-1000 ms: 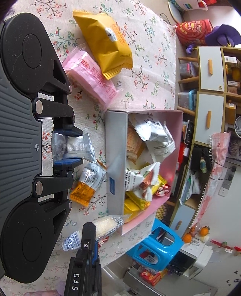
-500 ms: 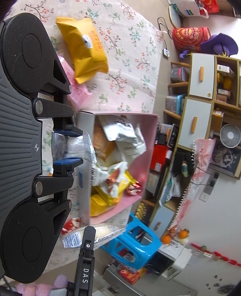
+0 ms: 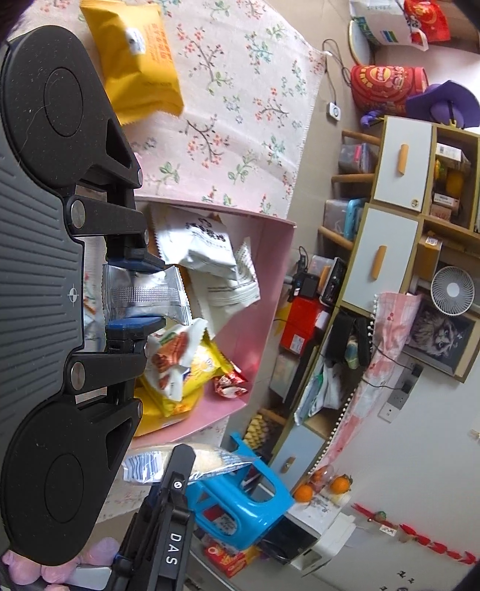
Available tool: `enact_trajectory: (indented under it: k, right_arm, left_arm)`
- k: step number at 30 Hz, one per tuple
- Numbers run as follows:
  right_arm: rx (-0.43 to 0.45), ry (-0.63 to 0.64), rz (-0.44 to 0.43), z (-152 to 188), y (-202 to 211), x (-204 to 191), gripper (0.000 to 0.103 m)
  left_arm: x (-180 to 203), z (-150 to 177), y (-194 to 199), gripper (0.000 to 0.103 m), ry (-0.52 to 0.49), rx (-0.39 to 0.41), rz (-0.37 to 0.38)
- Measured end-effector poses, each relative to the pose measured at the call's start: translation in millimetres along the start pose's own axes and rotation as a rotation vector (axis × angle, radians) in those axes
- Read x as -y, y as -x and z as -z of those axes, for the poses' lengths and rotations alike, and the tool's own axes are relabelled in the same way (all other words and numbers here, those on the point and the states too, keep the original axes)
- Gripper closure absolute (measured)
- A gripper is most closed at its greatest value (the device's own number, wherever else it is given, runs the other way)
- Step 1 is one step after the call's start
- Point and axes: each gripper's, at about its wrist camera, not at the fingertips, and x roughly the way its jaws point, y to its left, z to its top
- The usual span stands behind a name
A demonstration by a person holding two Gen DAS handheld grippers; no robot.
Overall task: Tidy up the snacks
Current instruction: 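Lift the silver packet with the left tool while the right tool carries the clear packet over the box, then open both tools to drop the silver and clear packets into the box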
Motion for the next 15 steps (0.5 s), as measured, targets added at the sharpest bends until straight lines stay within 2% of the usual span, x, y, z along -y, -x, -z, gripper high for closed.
enact_trajectory:
  k: [7,15]
  right_arm:
    - [0.001,0.017,0.014,-2.2,-21.9,-2.1,0.095]
    - [0.008,0.082,0.022,-0.6,-29.0,-9.1,0.095]
  left_arm:
    - [9.8,-4.2,-12.6,0.08,-0.041,0.04,-0.015]
    - [12.0,-4.1,-28.6,0.08,-0.065,0.037,-0.044]
